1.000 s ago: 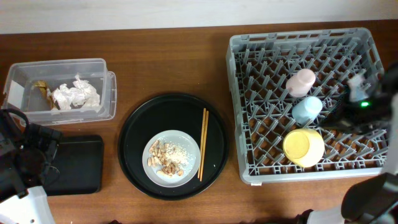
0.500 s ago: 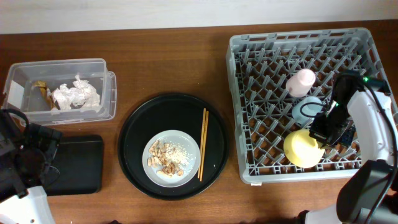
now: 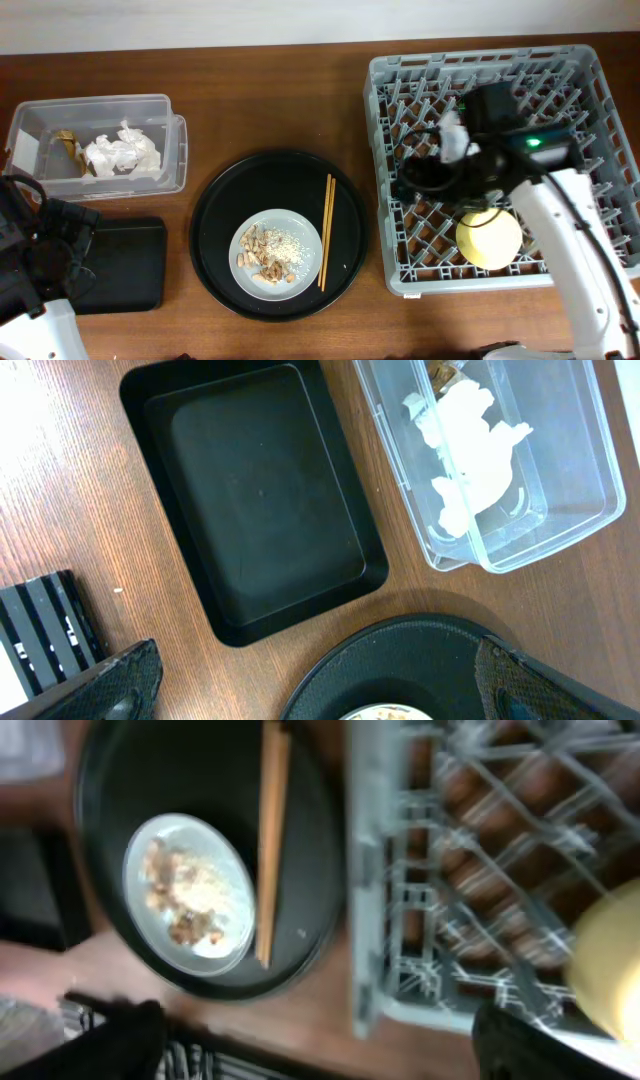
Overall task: Sort waste into correct bins and load items into the dishwasher rack
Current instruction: 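Grasp one wooden chopstick from the tray with the right gripper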
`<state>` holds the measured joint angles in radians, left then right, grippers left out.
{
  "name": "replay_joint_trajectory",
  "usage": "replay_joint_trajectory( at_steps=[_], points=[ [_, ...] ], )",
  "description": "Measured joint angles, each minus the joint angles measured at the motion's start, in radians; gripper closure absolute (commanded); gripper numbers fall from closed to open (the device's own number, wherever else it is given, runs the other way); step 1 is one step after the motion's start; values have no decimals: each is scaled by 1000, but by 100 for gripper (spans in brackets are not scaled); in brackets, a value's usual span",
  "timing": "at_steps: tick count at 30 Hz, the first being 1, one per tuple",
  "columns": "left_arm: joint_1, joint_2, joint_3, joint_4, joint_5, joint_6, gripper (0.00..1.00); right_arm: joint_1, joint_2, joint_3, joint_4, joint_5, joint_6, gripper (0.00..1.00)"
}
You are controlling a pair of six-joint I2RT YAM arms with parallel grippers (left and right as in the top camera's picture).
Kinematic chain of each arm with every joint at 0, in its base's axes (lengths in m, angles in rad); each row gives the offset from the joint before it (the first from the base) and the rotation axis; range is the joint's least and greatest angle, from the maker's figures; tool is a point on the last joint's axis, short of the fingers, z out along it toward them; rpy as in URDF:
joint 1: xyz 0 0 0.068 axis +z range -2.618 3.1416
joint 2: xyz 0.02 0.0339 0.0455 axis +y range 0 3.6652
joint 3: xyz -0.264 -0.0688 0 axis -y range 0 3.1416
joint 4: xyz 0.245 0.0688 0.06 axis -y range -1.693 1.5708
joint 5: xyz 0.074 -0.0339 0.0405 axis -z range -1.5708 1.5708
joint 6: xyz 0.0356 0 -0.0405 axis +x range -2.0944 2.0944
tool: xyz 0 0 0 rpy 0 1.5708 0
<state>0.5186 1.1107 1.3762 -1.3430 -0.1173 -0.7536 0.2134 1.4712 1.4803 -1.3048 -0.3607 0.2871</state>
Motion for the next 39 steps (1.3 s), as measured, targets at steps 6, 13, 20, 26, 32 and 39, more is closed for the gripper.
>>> replay_joint_trajectory(
  at_steps=[6, 13, 20, 26, 32, 39],
  points=[
    [0, 0, 0, 0, 0, 0, 1, 248, 126, 2, 163, 139, 227, 38],
    [0, 0, 0, 0, 0, 0, 1, 450, 456, 2, 287, 341, 387, 60],
    [0, 0, 0, 0, 0, 0, 1, 448, 537, 2, 338, 372, 420, 62],
    [0, 0, 0, 0, 0, 0, 1, 448, 539, -2, 406, 391, 421, 63],
    [0, 0, 0, 0, 0, 0, 1, 448, 578, -2, 428, 413, 420, 66],
    [0, 0, 0, 0, 0, 0, 1, 448, 595, -5, 429, 425, 420, 66]
  ],
)
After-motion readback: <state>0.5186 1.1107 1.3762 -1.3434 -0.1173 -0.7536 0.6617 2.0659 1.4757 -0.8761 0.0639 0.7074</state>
